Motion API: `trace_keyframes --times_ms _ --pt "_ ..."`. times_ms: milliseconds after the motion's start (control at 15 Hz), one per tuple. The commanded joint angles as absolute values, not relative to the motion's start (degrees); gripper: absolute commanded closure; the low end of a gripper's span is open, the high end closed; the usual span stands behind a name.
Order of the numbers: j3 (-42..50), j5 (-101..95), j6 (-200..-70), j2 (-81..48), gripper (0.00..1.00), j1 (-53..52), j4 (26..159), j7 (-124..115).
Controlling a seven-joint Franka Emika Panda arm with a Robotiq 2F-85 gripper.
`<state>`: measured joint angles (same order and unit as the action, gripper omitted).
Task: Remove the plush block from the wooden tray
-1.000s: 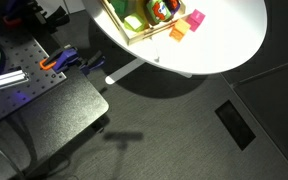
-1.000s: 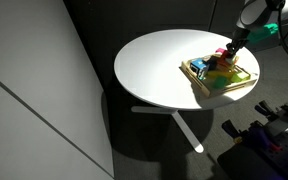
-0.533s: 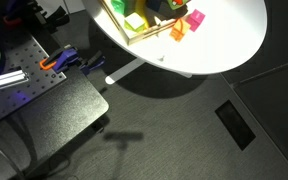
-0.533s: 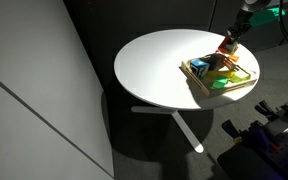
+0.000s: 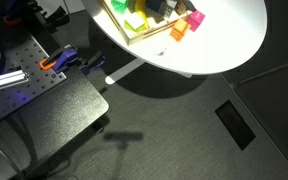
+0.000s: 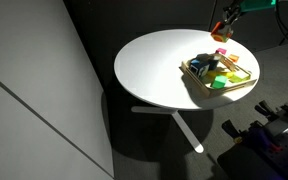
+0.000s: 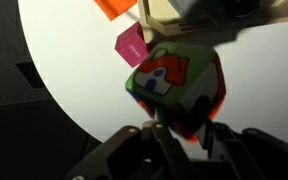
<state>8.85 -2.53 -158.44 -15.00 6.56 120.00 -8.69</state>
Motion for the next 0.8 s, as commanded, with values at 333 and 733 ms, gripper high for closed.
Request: trace_keyframes --times_ms 333,733 --pt "7.9 -1.09 -154.14 -11.87 0.0 6.44 122.81 -6.67" --pt "7.47 -2.07 -144.48 -9.67 0.0 6.39 124.41 -5.17"
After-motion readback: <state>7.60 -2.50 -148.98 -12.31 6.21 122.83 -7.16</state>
